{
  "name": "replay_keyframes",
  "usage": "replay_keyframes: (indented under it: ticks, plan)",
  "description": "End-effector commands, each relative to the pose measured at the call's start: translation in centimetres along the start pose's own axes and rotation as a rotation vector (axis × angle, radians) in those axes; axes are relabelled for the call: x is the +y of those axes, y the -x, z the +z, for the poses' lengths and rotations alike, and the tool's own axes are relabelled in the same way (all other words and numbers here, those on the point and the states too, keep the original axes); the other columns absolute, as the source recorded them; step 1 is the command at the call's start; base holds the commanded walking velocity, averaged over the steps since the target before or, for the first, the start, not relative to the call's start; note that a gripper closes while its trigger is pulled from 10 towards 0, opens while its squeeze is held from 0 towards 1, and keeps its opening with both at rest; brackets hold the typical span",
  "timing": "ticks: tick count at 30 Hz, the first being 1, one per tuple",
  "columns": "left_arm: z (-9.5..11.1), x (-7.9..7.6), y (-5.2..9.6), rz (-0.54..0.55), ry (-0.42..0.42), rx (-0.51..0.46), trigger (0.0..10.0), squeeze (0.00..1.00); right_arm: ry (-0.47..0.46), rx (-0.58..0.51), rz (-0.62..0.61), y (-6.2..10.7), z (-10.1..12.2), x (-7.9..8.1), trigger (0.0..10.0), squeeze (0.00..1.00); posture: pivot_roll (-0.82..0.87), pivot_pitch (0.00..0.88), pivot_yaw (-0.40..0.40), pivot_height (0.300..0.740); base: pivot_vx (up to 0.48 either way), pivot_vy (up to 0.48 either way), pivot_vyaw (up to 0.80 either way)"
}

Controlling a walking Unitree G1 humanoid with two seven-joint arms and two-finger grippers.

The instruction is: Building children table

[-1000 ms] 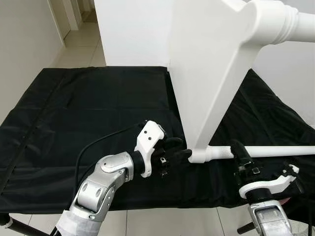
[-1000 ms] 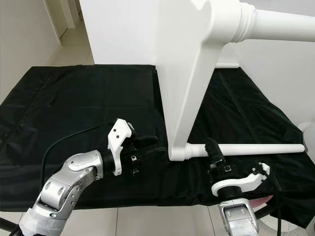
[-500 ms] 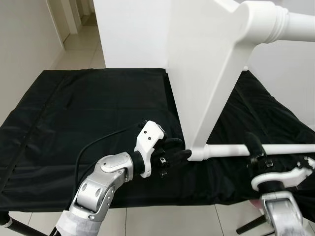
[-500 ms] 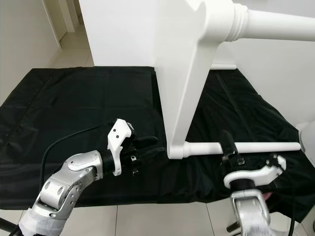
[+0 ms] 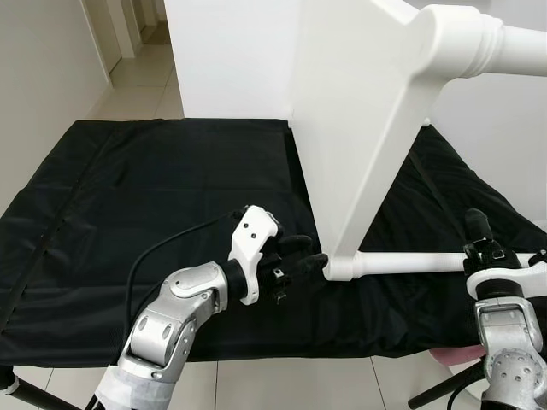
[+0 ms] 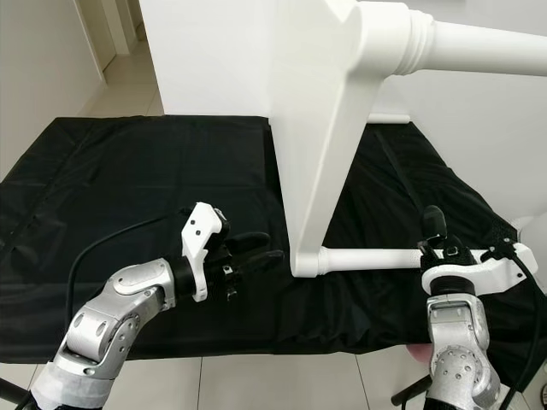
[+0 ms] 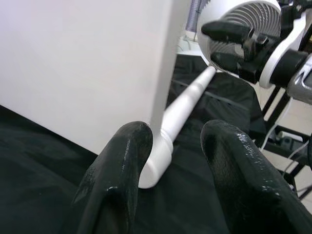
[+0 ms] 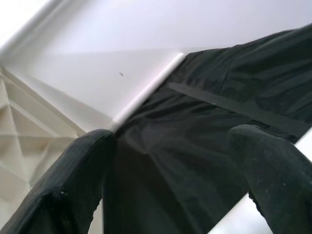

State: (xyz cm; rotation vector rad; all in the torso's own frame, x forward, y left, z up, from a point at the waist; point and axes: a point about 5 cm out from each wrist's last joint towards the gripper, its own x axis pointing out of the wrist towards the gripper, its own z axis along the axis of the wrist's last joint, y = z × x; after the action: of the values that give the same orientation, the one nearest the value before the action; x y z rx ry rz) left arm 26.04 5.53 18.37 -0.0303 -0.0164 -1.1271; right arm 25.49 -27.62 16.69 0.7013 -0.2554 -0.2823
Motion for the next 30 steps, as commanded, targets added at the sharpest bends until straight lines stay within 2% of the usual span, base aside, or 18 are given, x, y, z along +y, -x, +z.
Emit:
replay_keyframes:
  ticks: [1,3,4,5,6,7,8,10,12,15,18,19,20,23,24,26,27,30]
  plan:
    - [0.0,1.1,0.0,0.158,-0.006,0.000,10.0,0.00,0.045,-0.005,0.016,-0.6,-0.1,0.5,10.0,0.00,-0.03,0.000,-0.054,0.740,0.000,0.000,0.00]
    - [-0.1,1.5,0.0,0.189,-0.015,0.007,10.0,0.00,0.152,0.012,0.023,-1.1,-0.6,1.0,10.0,0.00,-0.03,0.000,-0.055,0.740,0.000,0.000,0.00]
    - [-0.1,1.5,0.0,0.189,-0.015,0.007,10.0,0.00,0.152,0.012,0.023,-1.1,-0.6,1.0,10.0,0.00,-0.03,0.000,-0.055,0.740,0.000,0.000,0.00]
    - [-0.2,1.7,0.0,0.207,-0.022,0.013,10.0,0.00,0.204,0.018,0.027,-1.3,-0.9,1.3,10.0,0.00,-0.03,0.000,-0.055,0.740,0.000,0.000,0.00]
    - [-0.2,1.7,0.0,0.207,-0.022,0.013,10.0,0.00,0.204,0.018,0.027,-1.3,-0.9,1.3,10.0,0.00,-0.03,0.000,-0.055,0.740,0.000,0.000,0.00]
    - [-0.4,2.2,-0.1,0.253,-0.035,0.032,10.0,0.00,0.266,0.030,0.018,-1.6,-1.3,1.6,10.0,0.00,-0.03,0.000,-0.061,0.740,0.000,0.000,0.00]
    - [-0.4,2.2,-0.1,0.253,-0.035,0.032,10.0,0.00,0.266,0.030,0.018,-1.6,-1.3,1.6,10.0,0.00,-0.03,0.000,-0.061,0.740,0.000,0.000,0.00]
    - [-0.2,3.5,-0.4,0.381,-0.025,0.030,10.0,0.00,0.360,0.058,0.030,-2.3,-2.6,2.6,10.0,0.00,-0.02,0.000,-0.066,0.740,0.000,0.000,0.00]
    - [-0.2,3.5,-0.4,0.381,-0.025,0.030,10.0,0.00,0.360,0.058,0.030,-2.3,-2.6,2.6,10.0,0.00,-0.02,0.000,-0.066,0.740,0.000,0.000,0.00]
    - [0.8,5.1,-0.8,0.557,-0.017,0.007,10.0,0.00,0.464,0.049,0.085,-2.9,-3.6,3.8,10.0,0.00,0.00,0.000,-0.067,0.740,0.000,0.000,0.00]
    - [0.8,5.5,-0.7,0.597,-0.016,0.010,10.0,0.00,0.491,0.044,0.097,-3.0,-3.7,4.0,10.0,0.00,0.00,0.000,-0.067,0.740,0.000,0.000,0.00]
    - [0.7,6.0,-0.4,0.645,-0.003,0.015,10.0,0.00,0.503,0.039,0.103,-3.0,-3.8,4.0,10.0,0.00,0.00,0.000,-0.068,0.740,0.000,0.000,0.00]
    - [0.8,6.6,0.0,0.696,-0.004,0.003,10.0,0.00,0.531,0.028,0.107,-2.9,-4.0,3.9,10.0,0.00,0.00,0.000,-0.070,0.740,0.000,0.000,0.00]
    - [0.8,7.0,0.3,0.735,-0.001,-0.008,10.0,0.00,0.553,0.019,0.110,-2.7,-4.2,3.8,10.0,0.00,0.00,0.000,-0.070,0.740,0.000,0.000,0.00]
    - [0.7,7.4,0.8,0.780,-0.003,-0.020,10.0,0.00,0.572,0.004,0.104,-2.3,-4.4,3.7,10.0,0.00,0.00,0.000,-0.073,0.740,0.000,0.000,0.00]
    - [0.6,7.6,1.1,0.802,-0.002,-0.030,10.0,0.00,0.585,-0.005,0.091,-1.8,-4.6,3.6,10.0,0.00,0.00,0.000,-0.077,0.740,0.000,0.000,0.00]
    - [0.6,7.5,1.6,0.805,-0.058,-0.075,10.0,0.00,0.621,-0.031,0.094,-0.6,-4.9,3.7,10.0,0.00,-0.01,0.000,-0.079,0.740,0.000,0.000,0.00]
    - [0.7,7.0,1.7,0.781,-0.079,-0.117,10.0,0.00,0.638,-0.049,0.073,0.3,-5.2,3.6,10.0,0.00,-0.01,0.000,-0.078,0.740,0.000,0.000,0.00]
